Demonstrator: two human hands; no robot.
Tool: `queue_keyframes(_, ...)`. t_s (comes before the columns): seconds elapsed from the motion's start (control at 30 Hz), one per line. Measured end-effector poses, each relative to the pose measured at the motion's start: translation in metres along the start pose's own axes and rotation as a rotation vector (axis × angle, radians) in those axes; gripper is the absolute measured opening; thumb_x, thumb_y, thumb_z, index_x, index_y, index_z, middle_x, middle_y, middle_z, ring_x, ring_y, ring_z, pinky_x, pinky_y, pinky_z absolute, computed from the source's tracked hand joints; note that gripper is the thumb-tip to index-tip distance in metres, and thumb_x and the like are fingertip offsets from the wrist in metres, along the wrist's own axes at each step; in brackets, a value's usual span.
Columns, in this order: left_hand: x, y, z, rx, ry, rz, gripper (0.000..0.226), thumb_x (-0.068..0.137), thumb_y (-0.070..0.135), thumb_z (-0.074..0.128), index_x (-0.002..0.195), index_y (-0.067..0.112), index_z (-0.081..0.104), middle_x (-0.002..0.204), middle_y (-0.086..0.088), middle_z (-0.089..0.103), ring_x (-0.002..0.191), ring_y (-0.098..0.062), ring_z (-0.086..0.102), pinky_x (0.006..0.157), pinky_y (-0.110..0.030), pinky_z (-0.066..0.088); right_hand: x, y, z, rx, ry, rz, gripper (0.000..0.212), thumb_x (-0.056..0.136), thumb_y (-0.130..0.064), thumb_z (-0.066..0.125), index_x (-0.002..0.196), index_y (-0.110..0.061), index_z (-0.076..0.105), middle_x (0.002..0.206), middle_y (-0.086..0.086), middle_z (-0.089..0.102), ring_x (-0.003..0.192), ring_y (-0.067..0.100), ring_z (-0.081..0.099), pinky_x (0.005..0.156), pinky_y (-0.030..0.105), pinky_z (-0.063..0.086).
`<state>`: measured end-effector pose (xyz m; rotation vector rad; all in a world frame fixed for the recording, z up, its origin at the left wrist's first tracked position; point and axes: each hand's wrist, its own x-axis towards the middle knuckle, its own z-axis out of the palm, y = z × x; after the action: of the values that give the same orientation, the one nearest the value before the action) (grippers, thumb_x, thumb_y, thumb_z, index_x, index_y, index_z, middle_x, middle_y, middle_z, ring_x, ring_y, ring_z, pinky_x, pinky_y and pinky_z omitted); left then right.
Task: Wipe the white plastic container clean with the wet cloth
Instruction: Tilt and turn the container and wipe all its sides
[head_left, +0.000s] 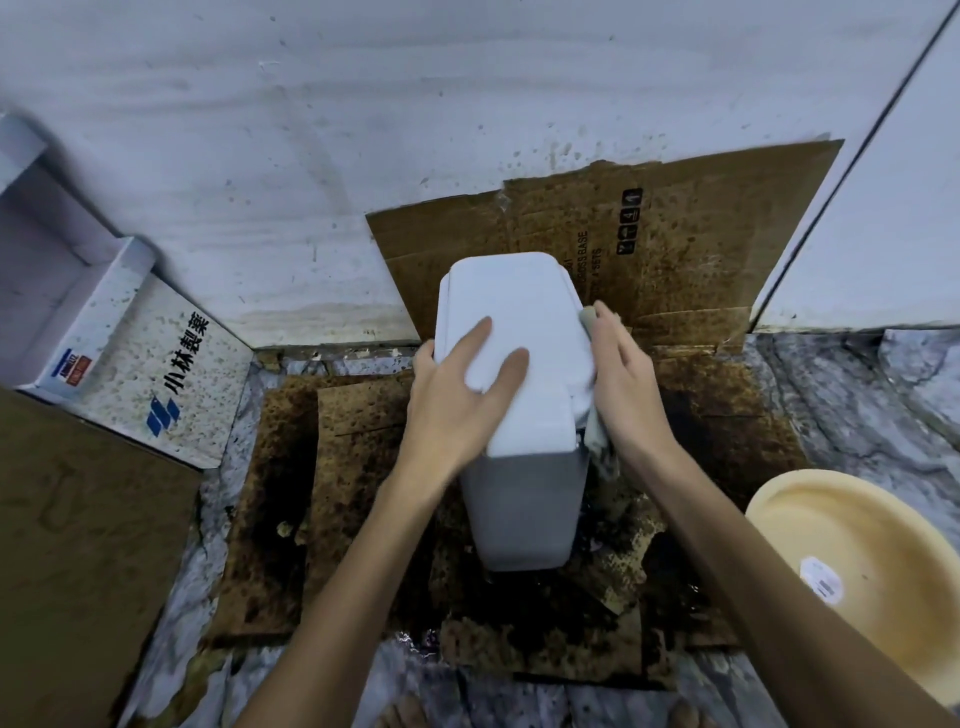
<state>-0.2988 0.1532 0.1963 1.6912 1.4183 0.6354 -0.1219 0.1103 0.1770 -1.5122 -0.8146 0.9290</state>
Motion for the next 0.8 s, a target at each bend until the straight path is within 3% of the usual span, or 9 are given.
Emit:
queue_keyframes(0.07, 0.018, 0.010, -0.007, 0.035, -0.038, 0.004, 0.076, 0.084, 0.079, 0.058, 0.154, 0.051, 0.049, 0.169, -0.010, 0.023, 0.157, -0.031, 0.029, 0.126, -0.041, 0.029, 0.017, -0.007, 0.004, -0.004, 0.024, -0.013, 0.057, 0.112, -0.052, 0.040, 0.163, -0.027, 0.041, 0.167, -0.020, 0.033, 0.130, -0.029, 0.031, 0.096, -0.001, 0.025)
queue_keyframes(0.17, 0.035, 0.018, -0.012, 0.038, -0.053, 0.062, 0.067, 0.088, 0.072, 0.061, 0.150, 0.048, 0.054, 0.175, -0.011, 0.012, 0.165, -0.024, 0.006, 0.132, -0.049, 0.018, 0.038, -0.013, 0.009, 0.030, 0.071, -0.021, 0.053, 0.114, -0.044, 0.040, 0.162, -0.022, 0.044, 0.169, -0.010, 0.036, 0.154, 0.000, 0.029, 0.115, 0.015, 0.026)
queue_keyframes(0.3, 0.048, 0.018, -0.014, 0.005, -0.009, 0.163, 0.040, 0.097, 0.060, 0.066, 0.135, 0.048, 0.066, 0.173, -0.001, 0.021, 0.163, -0.016, 0.012, 0.128, -0.037, 0.018, 0.057, -0.016, 0.015, 0.059, 0.104, -0.023, 0.050, 0.114, -0.038, 0.041, 0.160, -0.020, 0.047, 0.166, -0.006, 0.043, 0.152, 0.008, 0.039, 0.111, 0.013, 0.036)
queue_keyframes(0.4, 0.057, 0.020, -0.015, 0.012, -0.008, 0.207, 0.038, 0.098, 0.059, 0.065, 0.133, 0.045, 0.070, 0.170, 0.004, 0.029, 0.161, -0.015, 0.018, 0.123, -0.033, 0.020, 0.068, -0.018, 0.018, 0.084, 0.123, -0.023, 0.051, 0.113, -0.040, 0.040, 0.160, -0.021, 0.047, 0.166, -0.006, 0.043, 0.152, 0.010, 0.040, 0.125, 0.033, 0.034)
queue_keyframes(0.47, 0.063, 0.023, -0.017, 0.022, -0.015, 0.220, 0.039, 0.097, 0.061, 0.065, 0.132, 0.045, 0.070, 0.169, 0.006, 0.033, 0.160, -0.016, 0.019, 0.122, -0.033, 0.019, 0.073, -0.020, 0.020, 0.089, 0.139, -0.030, 0.051, 0.113, -0.040, 0.039, 0.160, -0.022, 0.047, 0.166, -0.007, 0.043, 0.153, 0.009, 0.039, 0.128, 0.038, 0.031)
queue_keyframes(0.63, 0.069, 0.025, -0.018, 0.055, 0.008, 0.263, 0.039, 0.095, 0.064, 0.065, 0.130, 0.047, 0.072, 0.165, 0.009, 0.040, 0.158, -0.018, 0.021, 0.129, -0.049, 0.022, 0.069, -0.015, 0.026, 0.092, 0.177, -0.108, 0.051, 0.113, -0.043, 0.034, 0.160, -0.026, 0.045, 0.168, -0.010, 0.039, 0.156, 0.003, 0.031, 0.129, 0.033, 0.026)
queue_keyframes(0.73, 0.068, 0.025, -0.016, 0.048, 0.025, 0.269, 0.034, 0.096, 0.060, 0.067, 0.126, 0.048, 0.074, 0.157, 0.013, 0.049, 0.153, -0.016, 0.028, 0.127, -0.050, 0.024, 0.059, -0.005, 0.029, 0.086, 0.197, -0.180, 0.052, 0.114, -0.044, 0.032, 0.163, -0.027, 0.042, 0.169, -0.012, 0.037, 0.156, -0.002, 0.026, 0.121, 0.012, 0.024)
queue_keyframes(0.8, 0.067, 0.026, -0.015, 0.041, 0.033, 0.272, 0.033, 0.097, 0.057, 0.068, 0.126, 0.045, 0.076, 0.151, 0.012, 0.054, 0.149, -0.015, 0.034, 0.126, -0.046, 0.027, 0.051, 0.001, 0.031, 0.062, 0.216, -0.221, 0.054, 0.115, -0.044, 0.029, 0.165, -0.026, 0.037, 0.171, -0.013, 0.033, 0.157, -0.004, 0.021, 0.118, 0.006, 0.020)
